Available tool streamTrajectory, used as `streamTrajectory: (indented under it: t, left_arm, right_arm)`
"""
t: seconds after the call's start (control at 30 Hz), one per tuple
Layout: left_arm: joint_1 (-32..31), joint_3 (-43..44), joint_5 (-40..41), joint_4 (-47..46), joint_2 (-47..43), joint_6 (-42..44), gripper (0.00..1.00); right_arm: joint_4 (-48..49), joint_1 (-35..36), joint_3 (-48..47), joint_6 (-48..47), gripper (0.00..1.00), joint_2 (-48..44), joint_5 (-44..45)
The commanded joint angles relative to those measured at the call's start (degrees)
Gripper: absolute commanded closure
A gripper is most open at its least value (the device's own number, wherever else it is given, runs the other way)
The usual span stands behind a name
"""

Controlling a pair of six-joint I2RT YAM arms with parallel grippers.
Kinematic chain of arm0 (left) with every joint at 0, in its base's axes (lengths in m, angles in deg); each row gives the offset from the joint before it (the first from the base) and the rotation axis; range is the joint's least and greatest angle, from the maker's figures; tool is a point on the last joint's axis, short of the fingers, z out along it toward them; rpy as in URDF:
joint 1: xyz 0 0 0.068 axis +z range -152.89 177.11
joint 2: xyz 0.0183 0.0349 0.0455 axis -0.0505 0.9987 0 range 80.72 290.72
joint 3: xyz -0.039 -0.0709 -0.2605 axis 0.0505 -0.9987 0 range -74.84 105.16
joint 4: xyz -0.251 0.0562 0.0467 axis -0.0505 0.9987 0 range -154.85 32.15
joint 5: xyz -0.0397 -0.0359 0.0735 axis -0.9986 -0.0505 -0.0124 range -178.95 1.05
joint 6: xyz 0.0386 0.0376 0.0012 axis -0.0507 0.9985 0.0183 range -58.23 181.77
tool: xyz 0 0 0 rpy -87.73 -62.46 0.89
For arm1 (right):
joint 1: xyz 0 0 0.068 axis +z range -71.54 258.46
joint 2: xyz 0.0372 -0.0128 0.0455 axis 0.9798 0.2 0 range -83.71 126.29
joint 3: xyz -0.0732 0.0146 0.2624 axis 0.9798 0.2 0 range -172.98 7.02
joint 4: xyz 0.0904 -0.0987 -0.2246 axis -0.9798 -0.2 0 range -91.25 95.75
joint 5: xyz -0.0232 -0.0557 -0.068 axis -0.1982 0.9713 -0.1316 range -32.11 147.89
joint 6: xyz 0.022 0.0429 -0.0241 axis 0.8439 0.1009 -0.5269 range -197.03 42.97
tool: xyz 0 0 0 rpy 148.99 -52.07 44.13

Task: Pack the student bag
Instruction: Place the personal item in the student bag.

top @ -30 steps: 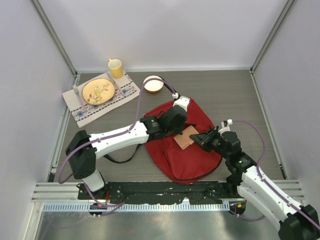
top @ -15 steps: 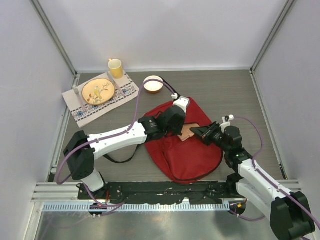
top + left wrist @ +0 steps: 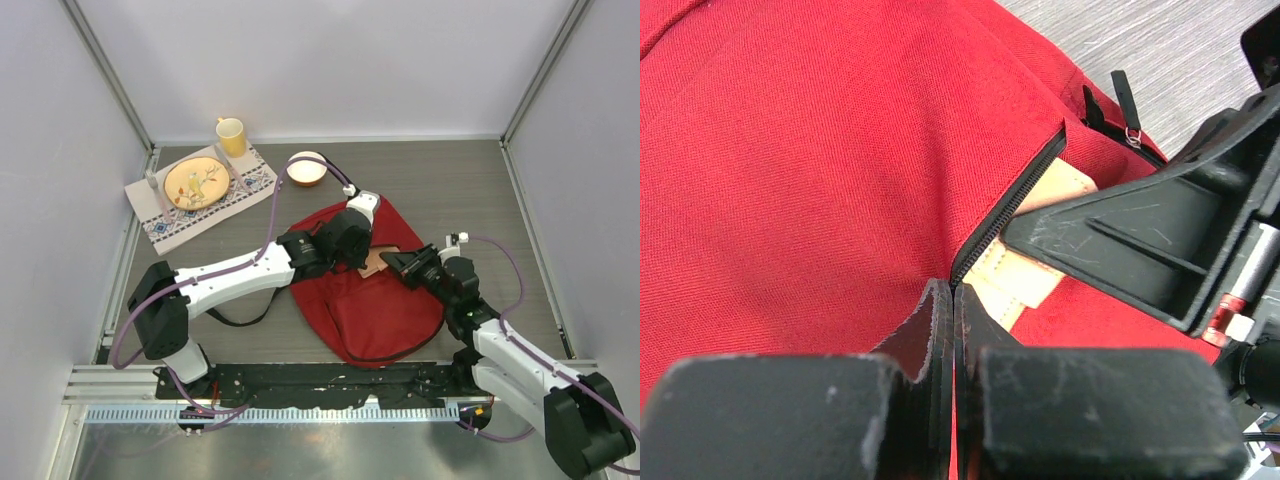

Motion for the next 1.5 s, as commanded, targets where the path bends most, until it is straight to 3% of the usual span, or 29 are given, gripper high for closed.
streamTrajectory:
  t: [0.0, 0.37, 0.77, 0.93, 1.07, 1.2, 1.3, 1.47]
  left_arm:
    - [0.0, 3.2, 0.2, -0.3, -1.7, -0.9, 1.00]
    - [0.0, 3.2, 0.1, -0.2, -2.8, -1.4, 1.00]
    - [0.0, 3.2, 0.5, -0.8, -4.7, -2.6, 1.00]
    - [0.0, 2.9, 0.5, -1.1, -4.8, -2.8, 1.00]
    - [0.0, 2.5, 0.5, -1.2, -4.8, -2.9, 1.00]
    - [0.0, 1.6, 1.0, -1.2, -5.0, -2.9, 1.00]
    - [0.1, 1.1, 1.4, -1.1, -5.0, -2.9, 1.00]
    - [0.1, 0.9, 1.5, -1.3, -4.7, -2.9, 1.00]
  right_arm:
    - [8.6, 2.8, -2.6, -1.4, 0.99, 3.5, 6.6]
    - [10.3, 7.9, -6.6, -4.3, 0.99, 11.0, 17.0]
    - [27.0, 12.7, -6.8, -3.5, 0.99, 22.0, 29.8]
    - [29.3, 13.9, -7.9, -4.0, 0.93, 26.6, 33.4]
    - [24.0, 14.2, -8.5, -4.9, 0.81, 26.9, 32.3]
    - [13.9, 14.1, -8.1, -8.6, 0.56, 21.5, 31.4]
    - [7.9, 14.2, -7.1, -10.8, 0.42, 15.5, 30.7]
    - [0.5, 14.1, -6.7, -11.9, 0.38, 9.4, 29.6]
